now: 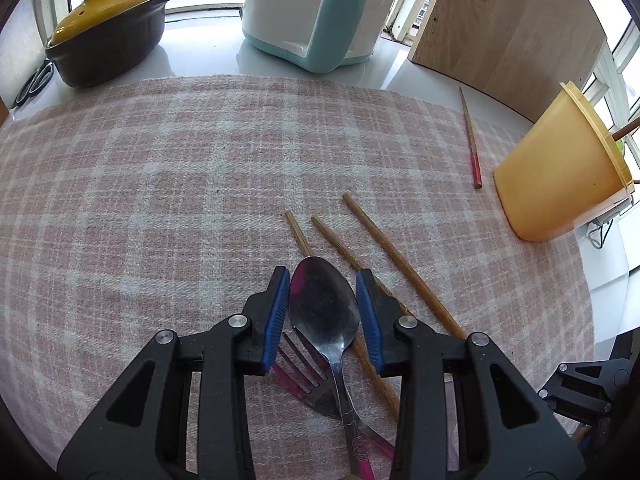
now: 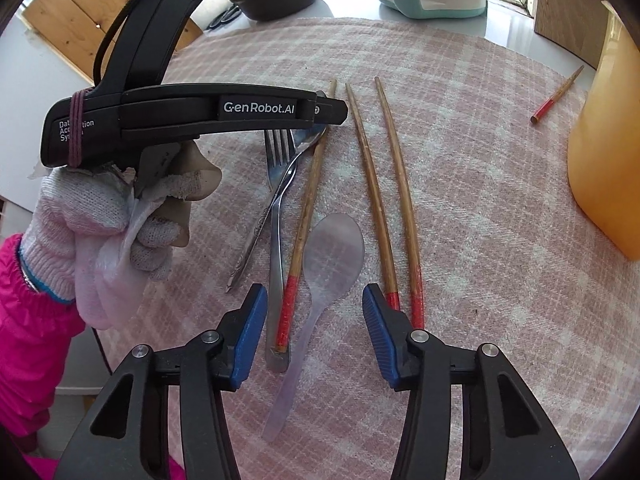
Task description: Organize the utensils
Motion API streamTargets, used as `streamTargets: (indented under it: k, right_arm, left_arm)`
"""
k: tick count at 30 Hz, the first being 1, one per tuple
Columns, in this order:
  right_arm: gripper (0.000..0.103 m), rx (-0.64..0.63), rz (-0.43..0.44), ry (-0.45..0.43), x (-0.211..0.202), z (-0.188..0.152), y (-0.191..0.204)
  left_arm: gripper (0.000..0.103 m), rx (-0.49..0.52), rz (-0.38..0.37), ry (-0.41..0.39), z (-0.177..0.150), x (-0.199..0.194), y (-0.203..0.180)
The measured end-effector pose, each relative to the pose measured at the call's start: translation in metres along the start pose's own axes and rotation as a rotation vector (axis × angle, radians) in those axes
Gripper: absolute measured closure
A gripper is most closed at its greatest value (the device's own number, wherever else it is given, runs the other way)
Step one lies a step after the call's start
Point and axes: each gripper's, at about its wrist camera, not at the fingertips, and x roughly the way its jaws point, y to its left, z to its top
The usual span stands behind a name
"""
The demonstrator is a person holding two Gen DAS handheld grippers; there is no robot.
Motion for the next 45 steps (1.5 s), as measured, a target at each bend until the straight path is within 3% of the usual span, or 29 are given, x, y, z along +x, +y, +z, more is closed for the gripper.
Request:
streamTargets:
  k: [15, 22, 23, 25, 28, 36, 41, 45]
  right_arm:
    - [0.062, 0.011, -0.065, 0.01, 0.024, 0.018, 0.007]
    - [0.062, 0.082, 0.017, -0.01, 0.024, 0.035, -0.017]
    - [0.064, 0.101, 0.033, -0.011, 0.025, 0.036, -0.021]
    - [0.087, 0.11, 0.021, -0.01, 0.025, 0.04, -0.024]
    - [0.098, 0.099, 0.032, 0.006, 0.028, 0.042, -0.023]
    - [0.097, 0.025, 0.011, 0.011, 0.023, 0.03, -0.002]
    - [0.09, -0.045, -0.02, 0.016, 0.029, 0.026, 0.015]
    - [0.093, -0.061, -0.027, 0.014, 0.032, 0.028, 0.02]
  left_arm:
    - [0.069, -0.053, -0.018, -0.026, -0.002, -0.014, 0.01]
    - [0.069, -0.057, -0.016, -0.042, -0.002, -0.023, 0.011]
    - [0.069, -0.054, -0.012, -0.043, -0.002, -0.023, 0.009]
    - [0.07, -0.052, -0.009, -0.044, -0.002, -0.024, 0.008]
    - [0.07, -0.055, -0.005, -0.045, -0.002, -0.024, 0.007]
    - [0.07, -0.063, 0.003, -0.053, -0.003, -0.026, 0.007]
    - [0.07, -0.073, 0.004, -0.057, -0.004, -0.029, 0.008]
    - [0.07, -0.082, 0.01, -0.06, -0.004, -0.031, 0.009]
